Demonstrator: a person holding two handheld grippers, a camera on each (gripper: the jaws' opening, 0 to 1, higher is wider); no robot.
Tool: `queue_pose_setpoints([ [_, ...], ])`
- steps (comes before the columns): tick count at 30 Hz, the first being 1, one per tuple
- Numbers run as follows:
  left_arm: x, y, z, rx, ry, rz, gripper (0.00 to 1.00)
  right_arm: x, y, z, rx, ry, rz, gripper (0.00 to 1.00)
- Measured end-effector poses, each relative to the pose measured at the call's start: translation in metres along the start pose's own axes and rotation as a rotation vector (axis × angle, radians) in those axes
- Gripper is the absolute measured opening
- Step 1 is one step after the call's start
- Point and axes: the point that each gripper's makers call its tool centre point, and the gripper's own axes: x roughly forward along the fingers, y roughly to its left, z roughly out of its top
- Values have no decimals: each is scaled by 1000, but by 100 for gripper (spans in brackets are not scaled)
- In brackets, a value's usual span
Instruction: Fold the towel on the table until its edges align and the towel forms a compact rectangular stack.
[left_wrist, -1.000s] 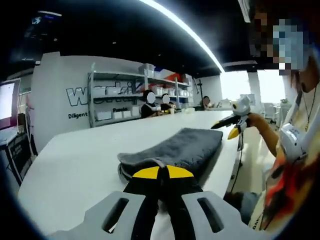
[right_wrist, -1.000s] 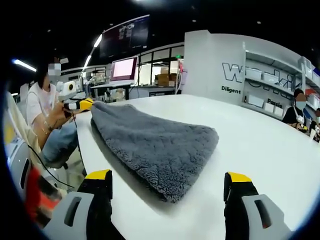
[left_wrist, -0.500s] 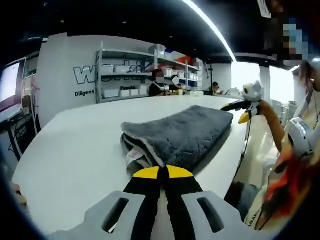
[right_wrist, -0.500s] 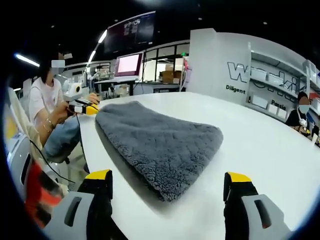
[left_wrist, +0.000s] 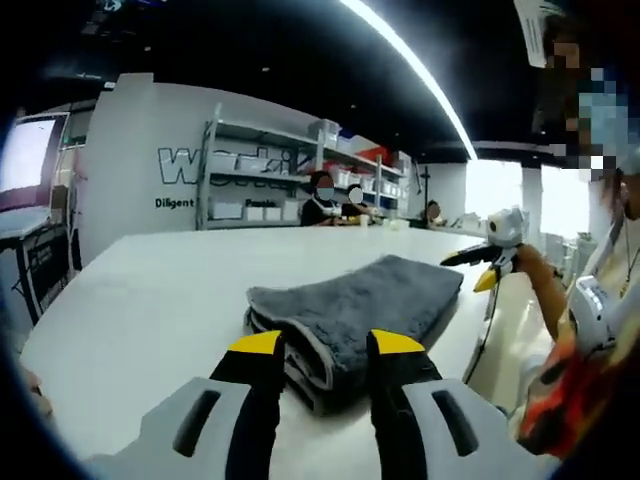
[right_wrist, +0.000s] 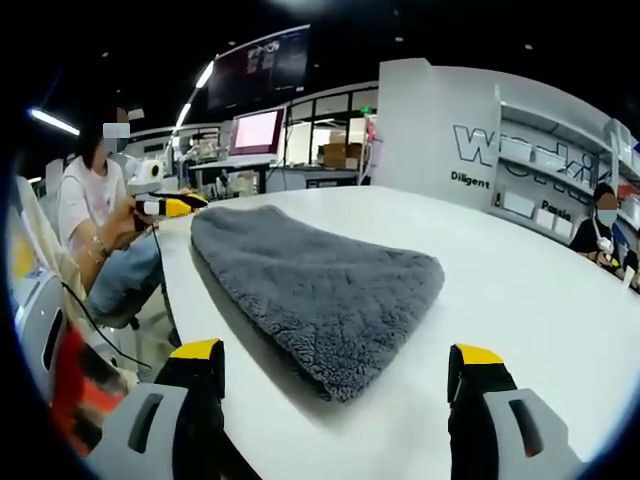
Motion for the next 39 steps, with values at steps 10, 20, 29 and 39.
queue_pose_setpoints([
  [10, 27, 1, 12, -12, -2, -24, 23, -1, 2, 0, -3, 0, -3, 93],
  [20, 48, -5, -22, -39, 153, -104, 32, -1, 0, -4, 0, 11, -9, 93],
  [29, 42, 2, -47, -41, 195, -70, 40, 1, 2, -9, -4, 26, -4, 93],
  [39, 43, 3, -47, -30, 183, -65, 40, -1, 2, -6, 6, 17, -4, 93],
])
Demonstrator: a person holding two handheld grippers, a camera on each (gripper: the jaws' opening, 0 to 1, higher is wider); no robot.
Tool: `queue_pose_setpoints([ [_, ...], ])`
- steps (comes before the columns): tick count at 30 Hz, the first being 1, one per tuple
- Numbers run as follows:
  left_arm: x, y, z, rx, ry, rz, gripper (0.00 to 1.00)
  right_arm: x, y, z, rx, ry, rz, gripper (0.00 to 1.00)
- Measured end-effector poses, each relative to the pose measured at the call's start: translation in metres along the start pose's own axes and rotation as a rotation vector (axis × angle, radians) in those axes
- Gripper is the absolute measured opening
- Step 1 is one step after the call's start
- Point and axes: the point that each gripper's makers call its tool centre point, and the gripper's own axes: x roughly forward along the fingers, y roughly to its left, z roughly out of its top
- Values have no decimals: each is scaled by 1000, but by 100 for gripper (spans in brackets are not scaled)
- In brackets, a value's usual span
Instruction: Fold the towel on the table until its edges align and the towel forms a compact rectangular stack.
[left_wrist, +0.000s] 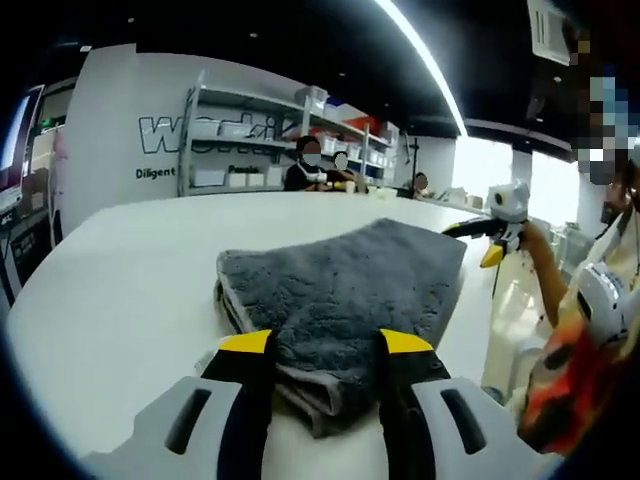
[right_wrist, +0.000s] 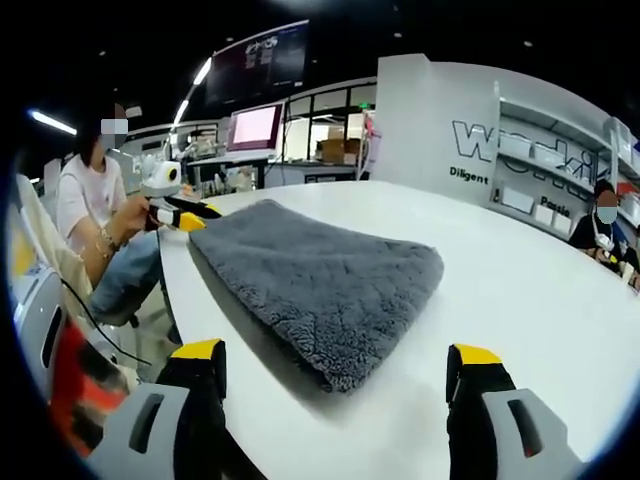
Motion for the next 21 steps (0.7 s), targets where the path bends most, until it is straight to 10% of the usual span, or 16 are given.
queue_pose_setpoints([
  [10, -10, -27, 15, -46, -59, -106, 88, 0, 0, 3, 20, -8, 7, 94],
  [21, -28, -34, 31, -110, -139, -108, 99, 3, 4, 6, 54, -1, 26, 99],
])
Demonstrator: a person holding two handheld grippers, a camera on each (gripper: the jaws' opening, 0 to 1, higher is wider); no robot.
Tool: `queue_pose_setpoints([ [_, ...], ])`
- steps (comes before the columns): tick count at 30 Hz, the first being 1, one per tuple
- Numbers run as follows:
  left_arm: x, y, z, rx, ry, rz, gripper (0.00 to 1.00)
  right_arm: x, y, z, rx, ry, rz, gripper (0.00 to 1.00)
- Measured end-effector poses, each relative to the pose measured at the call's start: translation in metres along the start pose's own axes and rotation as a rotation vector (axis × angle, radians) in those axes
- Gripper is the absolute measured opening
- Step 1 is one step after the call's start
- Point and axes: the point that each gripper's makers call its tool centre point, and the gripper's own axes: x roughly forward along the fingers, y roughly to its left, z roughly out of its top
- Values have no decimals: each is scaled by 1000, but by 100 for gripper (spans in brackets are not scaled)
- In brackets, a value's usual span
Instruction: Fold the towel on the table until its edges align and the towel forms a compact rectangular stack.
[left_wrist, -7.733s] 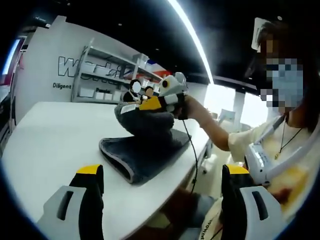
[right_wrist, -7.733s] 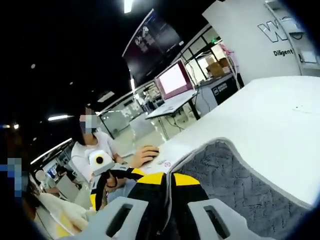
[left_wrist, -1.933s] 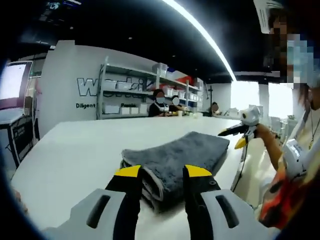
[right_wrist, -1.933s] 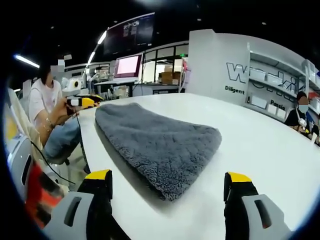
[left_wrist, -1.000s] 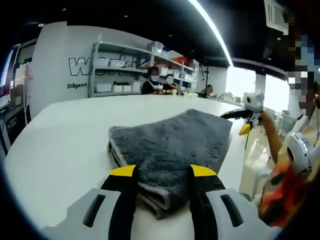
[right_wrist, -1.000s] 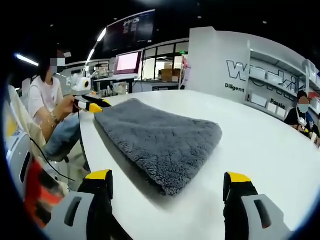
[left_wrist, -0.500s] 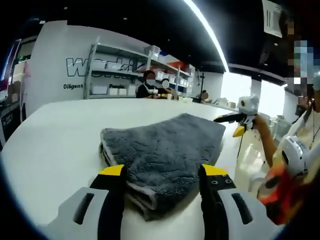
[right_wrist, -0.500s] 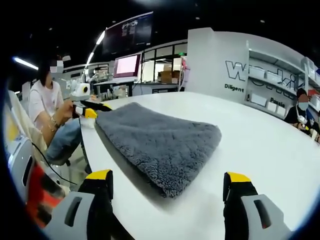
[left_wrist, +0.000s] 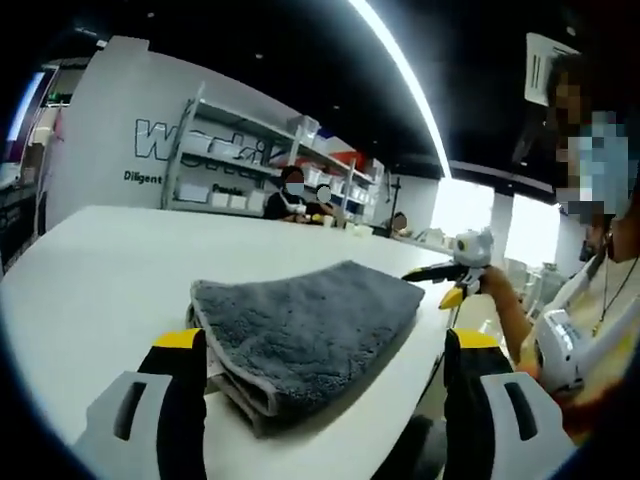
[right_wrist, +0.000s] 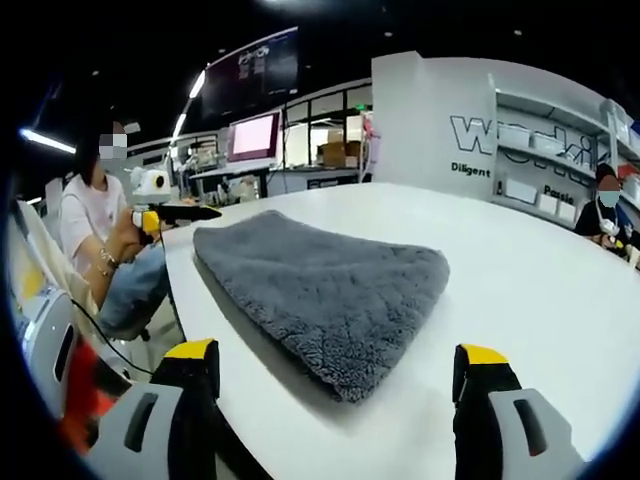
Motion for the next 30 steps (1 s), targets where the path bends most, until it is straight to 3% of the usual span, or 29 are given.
queue_pose_setpoints([
  [3, -1, 1, -4, -5, 20, -2, 99, -1, 2, 2, 22, -8, 14, 99],
  [7, -1, 1, -4, -18, -1, -7, 99, -4, 2, 7, 47, -24, 19, 99],
  [15, -8, 6, -11, -18, 0, 4, 99, -16, -21, 32, 158, -122, -34, 95],
  [18, -13, 9, -9, -25, -12, 9, 99, -16, -37, 37, 177, -135, -73, 81],
  [22, -17, 7, -8, -13, -11, 10, 99, -7, -52, 35, 178, -100, -98, 57],
  [24, -19, 7, -7, -6, -9, 11, 99, -2, -55, 33, 175, -75, -101, 51],
  [28, -26, 11, -5, 9, -18, 38, 98, 9, -60, 32, 227, -29, -75, 27],
  [30, -28, 13, -4, 7, -23, 43, 98, 14, -59, 30, 241, -3, -62, 27],
])
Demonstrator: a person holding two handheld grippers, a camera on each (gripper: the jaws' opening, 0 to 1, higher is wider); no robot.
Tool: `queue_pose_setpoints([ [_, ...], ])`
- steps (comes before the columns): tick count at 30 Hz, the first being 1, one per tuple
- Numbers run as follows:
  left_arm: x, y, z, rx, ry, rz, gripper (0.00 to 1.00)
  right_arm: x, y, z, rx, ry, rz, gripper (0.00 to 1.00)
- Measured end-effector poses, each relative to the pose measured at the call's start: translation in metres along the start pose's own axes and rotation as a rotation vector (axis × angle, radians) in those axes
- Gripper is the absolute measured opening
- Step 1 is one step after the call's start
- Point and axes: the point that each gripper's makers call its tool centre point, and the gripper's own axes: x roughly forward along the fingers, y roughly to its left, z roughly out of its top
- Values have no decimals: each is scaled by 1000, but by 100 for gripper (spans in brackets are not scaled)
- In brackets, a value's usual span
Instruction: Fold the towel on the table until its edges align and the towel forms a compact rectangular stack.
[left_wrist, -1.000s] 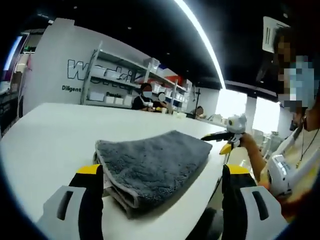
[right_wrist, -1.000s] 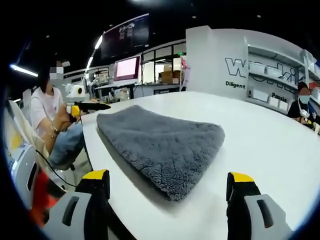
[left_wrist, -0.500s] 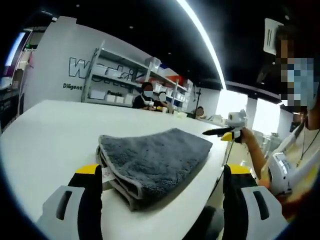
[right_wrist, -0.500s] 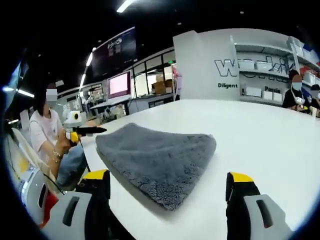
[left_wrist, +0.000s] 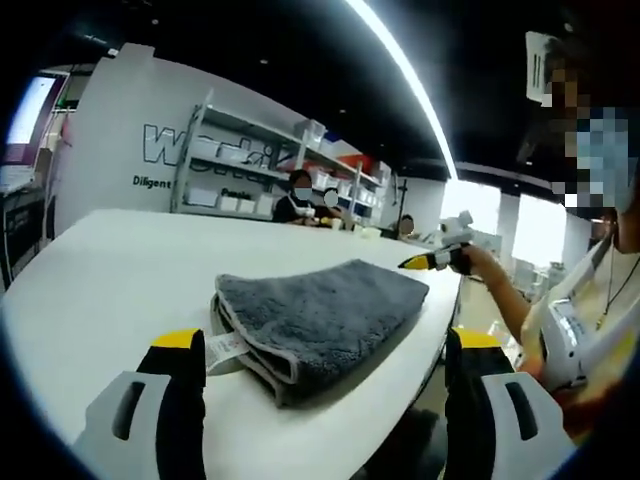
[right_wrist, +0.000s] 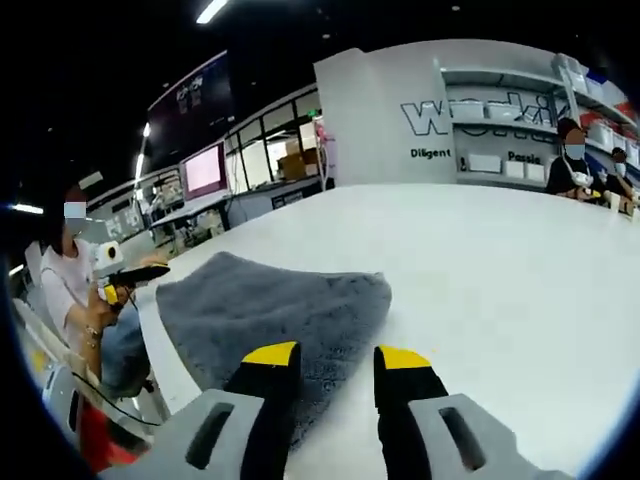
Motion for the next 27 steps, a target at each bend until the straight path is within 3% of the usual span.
queue_pose_setpoints([
  [8, -3, -3, -2, 4, 4, 2, 98, 13, -3, -10, -11, 124, 20, 23],
  [15, -6, -1, 1, 9, -10, 10, 98, 22, -6, -24, 49, 207, 69, 22],
  [23, -7, 4, 3, 11, -8, 21, 98, 27, -2, -38, 119, 273, 119, 13],
  [27, -6, 8, 1, 10, 2, 36, 98, 23, -1, -41, 111, 288, 127, 9],
])
